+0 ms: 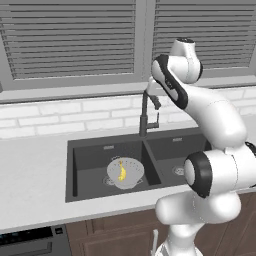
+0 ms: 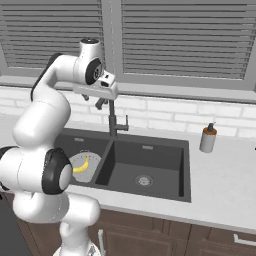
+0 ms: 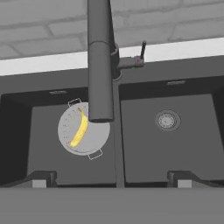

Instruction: Put the colander in the sink, put the banana in the colander, and turn on the sink faucet and pour water over the colander.

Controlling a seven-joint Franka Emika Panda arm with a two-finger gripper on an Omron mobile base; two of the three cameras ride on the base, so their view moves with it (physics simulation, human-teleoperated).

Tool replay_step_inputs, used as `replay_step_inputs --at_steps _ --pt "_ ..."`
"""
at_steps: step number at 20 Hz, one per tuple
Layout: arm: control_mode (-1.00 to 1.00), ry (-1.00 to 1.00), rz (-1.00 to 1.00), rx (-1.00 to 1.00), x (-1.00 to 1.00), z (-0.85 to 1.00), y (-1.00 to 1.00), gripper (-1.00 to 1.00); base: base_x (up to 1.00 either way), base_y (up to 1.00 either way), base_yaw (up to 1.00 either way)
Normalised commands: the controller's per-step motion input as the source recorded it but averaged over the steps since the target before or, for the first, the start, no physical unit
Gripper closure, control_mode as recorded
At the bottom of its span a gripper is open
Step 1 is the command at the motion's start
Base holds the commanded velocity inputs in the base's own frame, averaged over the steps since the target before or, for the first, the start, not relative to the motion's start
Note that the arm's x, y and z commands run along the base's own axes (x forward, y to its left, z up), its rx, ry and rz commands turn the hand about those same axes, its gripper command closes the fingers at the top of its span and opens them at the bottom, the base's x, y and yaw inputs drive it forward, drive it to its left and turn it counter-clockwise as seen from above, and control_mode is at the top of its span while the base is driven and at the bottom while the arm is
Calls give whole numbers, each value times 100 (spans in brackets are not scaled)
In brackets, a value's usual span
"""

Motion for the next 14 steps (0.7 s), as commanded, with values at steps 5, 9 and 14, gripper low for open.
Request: replay_step_inputs --at_steps 5,9,14 --pt "-100 1 0 0 31 0 2 -100 0 0 0" --pt "-100 2 0 0 32 0 4 -100 0 0 0" --pt "-100 3 0 -1 22 -1 12 -100 0 0 0"
